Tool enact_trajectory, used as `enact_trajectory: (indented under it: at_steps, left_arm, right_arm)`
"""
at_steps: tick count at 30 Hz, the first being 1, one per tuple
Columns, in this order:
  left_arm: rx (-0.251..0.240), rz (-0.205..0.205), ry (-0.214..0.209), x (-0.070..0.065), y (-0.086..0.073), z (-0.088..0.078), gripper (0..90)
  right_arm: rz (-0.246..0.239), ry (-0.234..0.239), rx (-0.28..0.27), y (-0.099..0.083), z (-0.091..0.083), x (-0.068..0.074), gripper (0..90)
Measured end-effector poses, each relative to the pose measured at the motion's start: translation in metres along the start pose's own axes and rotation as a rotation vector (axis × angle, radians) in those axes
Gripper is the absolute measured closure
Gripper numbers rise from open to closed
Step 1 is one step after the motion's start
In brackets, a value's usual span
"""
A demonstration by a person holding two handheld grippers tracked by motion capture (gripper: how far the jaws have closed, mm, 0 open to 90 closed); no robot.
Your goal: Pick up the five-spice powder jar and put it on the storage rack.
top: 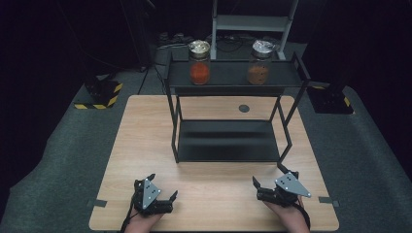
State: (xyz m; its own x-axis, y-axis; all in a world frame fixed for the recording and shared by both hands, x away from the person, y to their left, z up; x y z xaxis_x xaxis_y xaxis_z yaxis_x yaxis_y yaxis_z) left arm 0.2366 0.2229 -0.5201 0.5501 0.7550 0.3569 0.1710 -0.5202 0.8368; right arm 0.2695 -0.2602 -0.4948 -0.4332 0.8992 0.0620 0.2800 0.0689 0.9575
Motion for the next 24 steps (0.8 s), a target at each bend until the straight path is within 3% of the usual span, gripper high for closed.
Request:
enact_trajectory:
  at_steps: [9,14,18,24]
  left_arm:
    - [0.005,0.006,0.001,-0.001,0.001,0.0,0.7]
    - [0.009,0.013,0.0,-0.001,0.001,0.001,0.7]
    - [0.011,0.017,-0.001,-0.002,0.002,0.001,0.7]
    - [0.008,0.016,0.001,-0.002,0.001,0.001,0.7]
  right_arm:
    - [0.011,-0.036,0.069,-0.023,-0.002,-0.009,0.0]
    - [-0.019,-0.059,0.083,-0.025,-0.005,-0.008,0.0]
    - [-0.044,-0.079,0.125,-0.023,-0.005,-0.005,0.0]
    - [-0.038,-0.069,0.122,-0.023,-0.006,-0.007,0.0]
Point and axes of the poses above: each handheld gripper's, and its own axes: z roughly forward along the jaws, y roughly out of its top, x roughly to its left, the point moved 8 cm from there along z, roughly forward along the jaws, and after that the axes turned 13 degrees about z, right-handed, at the moved point
